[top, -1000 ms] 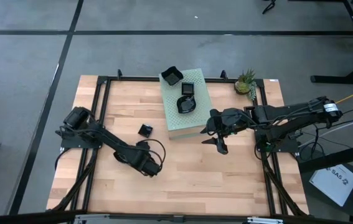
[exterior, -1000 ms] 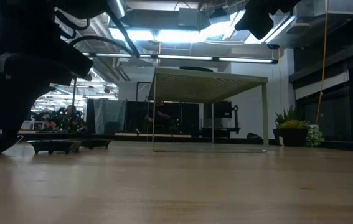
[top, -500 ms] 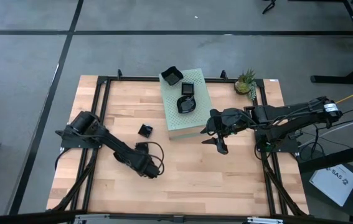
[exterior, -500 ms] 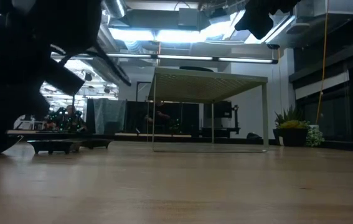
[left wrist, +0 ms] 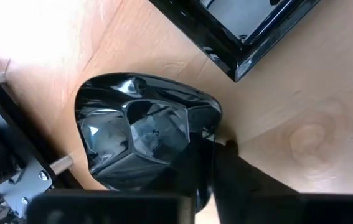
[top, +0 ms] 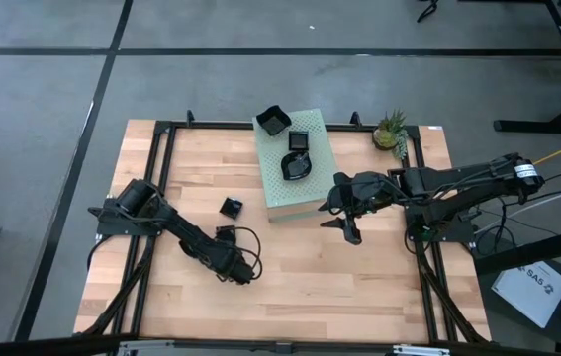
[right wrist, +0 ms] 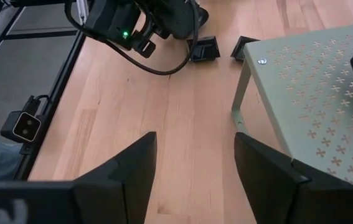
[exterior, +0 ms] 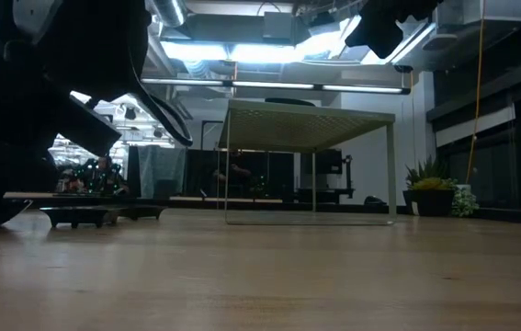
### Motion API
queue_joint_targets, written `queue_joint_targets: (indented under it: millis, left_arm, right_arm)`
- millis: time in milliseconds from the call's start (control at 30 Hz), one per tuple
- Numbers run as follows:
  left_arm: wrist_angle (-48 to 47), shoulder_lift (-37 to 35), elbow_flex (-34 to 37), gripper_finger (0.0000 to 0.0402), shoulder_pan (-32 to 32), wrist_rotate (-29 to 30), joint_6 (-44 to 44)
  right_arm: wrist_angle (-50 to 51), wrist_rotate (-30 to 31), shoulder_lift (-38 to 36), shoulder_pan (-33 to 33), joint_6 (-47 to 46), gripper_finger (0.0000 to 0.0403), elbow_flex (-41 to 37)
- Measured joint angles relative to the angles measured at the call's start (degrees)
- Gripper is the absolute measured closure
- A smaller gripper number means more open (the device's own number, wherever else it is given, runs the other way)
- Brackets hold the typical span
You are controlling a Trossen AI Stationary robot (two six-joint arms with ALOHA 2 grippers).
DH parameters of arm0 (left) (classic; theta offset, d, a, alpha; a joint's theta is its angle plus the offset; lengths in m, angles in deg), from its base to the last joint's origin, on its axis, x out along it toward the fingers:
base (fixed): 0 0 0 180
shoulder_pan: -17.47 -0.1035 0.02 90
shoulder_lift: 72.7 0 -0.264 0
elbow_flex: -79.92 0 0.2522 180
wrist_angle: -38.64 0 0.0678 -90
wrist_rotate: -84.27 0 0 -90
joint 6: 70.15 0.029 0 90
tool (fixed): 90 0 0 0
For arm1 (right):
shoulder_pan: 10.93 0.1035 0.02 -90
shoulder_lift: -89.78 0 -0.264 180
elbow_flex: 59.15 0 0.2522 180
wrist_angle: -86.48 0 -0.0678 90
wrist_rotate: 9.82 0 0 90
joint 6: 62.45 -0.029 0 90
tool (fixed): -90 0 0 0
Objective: Pick & Place Mini shaped plates
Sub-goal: Stack the black leaf shaped plate on top of the black leaf shape plates on the shelf
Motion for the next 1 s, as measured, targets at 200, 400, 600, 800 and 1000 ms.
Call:
queue_joint_targets:
  millis: [200,400,600,800,1000]
  left_arm:
    - [-0.18,-0.02,-0.02,0.0396,0.22,-0.03,0.00]
    - [0.07,-2.14,-0.02,0.0398,1.06,0.14,0.00]
    - [0.29,-7.04,-0.02,0.0399,1.13,1.59,-0.73]
    - [0.63,-13.32,-0.04,0.0399,1.07,5.76,-3.53]
    - [0.61,-19.58,-0.07,0.0399,0.96,10.69,-6.89]
  right_arm:
    - [0.00,-0.02,0.00,-0.01,-0.36,0.0191,0.00]
    - [0.00,-0.02,0.00,0.01,-0.49,0.0191,0.00]
    - [-0.03,-0.02,0.00,-0.01,-0.49,0.0191,0.00]
    - [-0.13,-0.02,0.02,0.01,-0.49,0.0191,0.00]
    - [-0.24,-0.02,0.01,-0.01,-0.49,0.0191,0.00]
